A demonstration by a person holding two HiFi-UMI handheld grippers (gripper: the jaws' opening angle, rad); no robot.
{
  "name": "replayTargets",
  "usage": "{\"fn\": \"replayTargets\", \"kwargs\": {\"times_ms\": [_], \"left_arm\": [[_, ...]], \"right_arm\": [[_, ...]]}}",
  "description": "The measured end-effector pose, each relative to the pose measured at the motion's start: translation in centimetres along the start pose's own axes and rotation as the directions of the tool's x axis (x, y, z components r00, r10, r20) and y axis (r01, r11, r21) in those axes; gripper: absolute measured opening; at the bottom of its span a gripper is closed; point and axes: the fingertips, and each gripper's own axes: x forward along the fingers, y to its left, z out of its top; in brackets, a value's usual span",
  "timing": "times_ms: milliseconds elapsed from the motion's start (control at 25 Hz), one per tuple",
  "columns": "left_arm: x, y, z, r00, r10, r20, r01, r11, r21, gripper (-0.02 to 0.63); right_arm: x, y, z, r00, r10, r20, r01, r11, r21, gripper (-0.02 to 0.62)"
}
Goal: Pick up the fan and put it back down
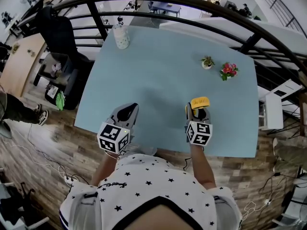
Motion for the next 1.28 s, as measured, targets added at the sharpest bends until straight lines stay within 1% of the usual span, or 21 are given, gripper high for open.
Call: {"fn": "replayTargets", "kwargs": {"times_ms": [720, 1280], "left_arm": [[0.8, 0.6, -0.2, 0.999, 0.027, -0.024, -0.027, 1.000, 0.001, 0.029], [1.0, 0.6, -0.4, 0.999, 0.030, -0.037, -0.030, 1.000, 0.007, 0.029]], "right_arm": [[2.5, -1.3, -4.3, 0.995, -0.030, -0.098, 0.027, 0.999, -0.024, 0.173], [3.1, -1.9, -6.3, 0.990, -0.040, -0.138, 0.038, 0.999, -0.020, 0.173]]}}
